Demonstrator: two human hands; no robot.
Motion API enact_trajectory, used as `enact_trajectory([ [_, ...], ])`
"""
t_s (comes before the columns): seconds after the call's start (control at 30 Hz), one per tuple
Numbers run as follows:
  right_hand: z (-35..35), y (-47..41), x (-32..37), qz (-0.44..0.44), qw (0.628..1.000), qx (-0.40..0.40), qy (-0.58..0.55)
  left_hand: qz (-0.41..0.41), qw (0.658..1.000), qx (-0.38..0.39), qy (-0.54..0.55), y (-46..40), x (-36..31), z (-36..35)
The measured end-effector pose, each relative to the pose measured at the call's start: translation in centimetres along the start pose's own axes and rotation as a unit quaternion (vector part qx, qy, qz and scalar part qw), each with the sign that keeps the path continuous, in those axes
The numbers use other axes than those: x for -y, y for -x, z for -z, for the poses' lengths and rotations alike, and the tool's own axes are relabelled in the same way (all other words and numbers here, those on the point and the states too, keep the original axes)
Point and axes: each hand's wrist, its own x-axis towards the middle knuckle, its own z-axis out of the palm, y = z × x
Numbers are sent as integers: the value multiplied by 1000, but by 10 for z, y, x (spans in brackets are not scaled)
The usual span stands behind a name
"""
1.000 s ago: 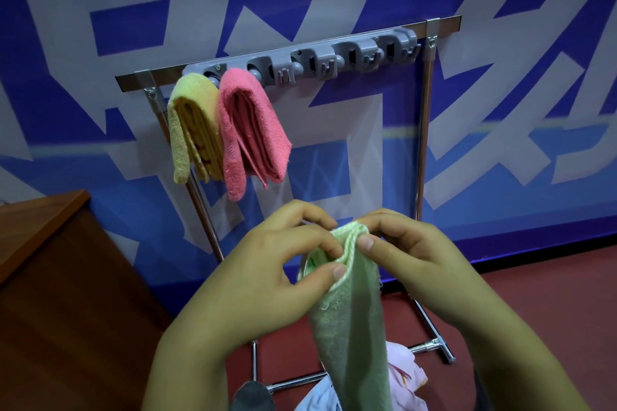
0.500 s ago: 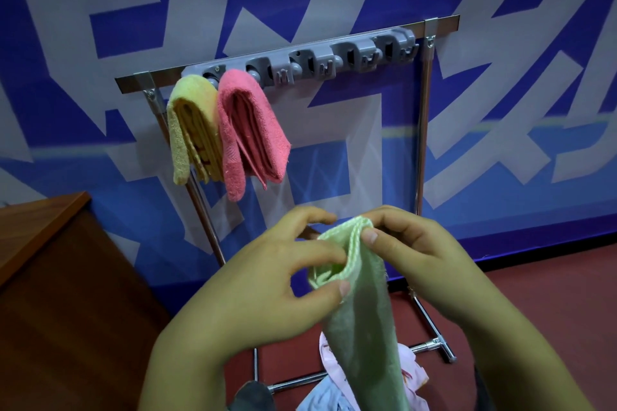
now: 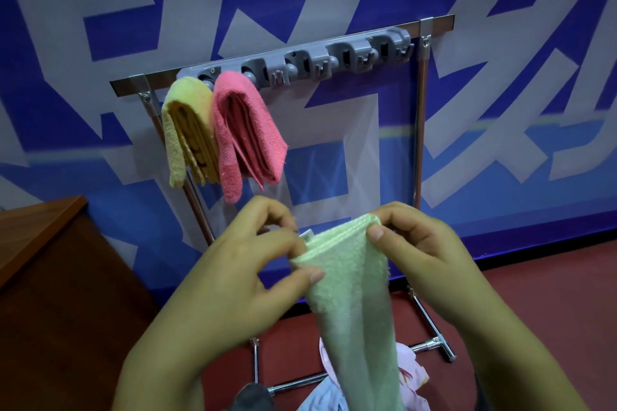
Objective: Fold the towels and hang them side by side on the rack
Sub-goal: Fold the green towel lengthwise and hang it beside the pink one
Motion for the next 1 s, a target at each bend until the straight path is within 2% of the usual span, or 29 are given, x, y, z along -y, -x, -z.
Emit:
enact_trajectory([
  [0.17, -6, -2, 3, 15, 999, -6, -32, 17, 998, -38, 40, -3, 0, -5],
  [0.3, -2, -2, 2, 13, 999, 2, -44, 18, 996, -20, 84, -4, 2, -1],
  [0.43, -1, -2, 3, 16, 999, 4, -34, 3, 997, -6, 81, -3, 4, 5],
  [0.6, -3, -3, 10, 42, 999, -4, -13, 7, 992, -57, 112, -6, 2, 1],
  [0.7, -3, -6, 14, 24, 999, 7, -23, 22, 986, -104, 127, -10, 0, -4],
  [0.77, -1, -10, 16, 8, 999, 14, -51, 60, 969, -134, 196, -13, -2, -9],
  [0.87, 2, -12, 23, 3, 996, 30, -79, 121, 918, -170, 337, -19, -3, -15],
  [1.0, 1, -13, 27, 0, 997, 26, -74, 131, 914, -196, 330, -24, 1, -17],
])
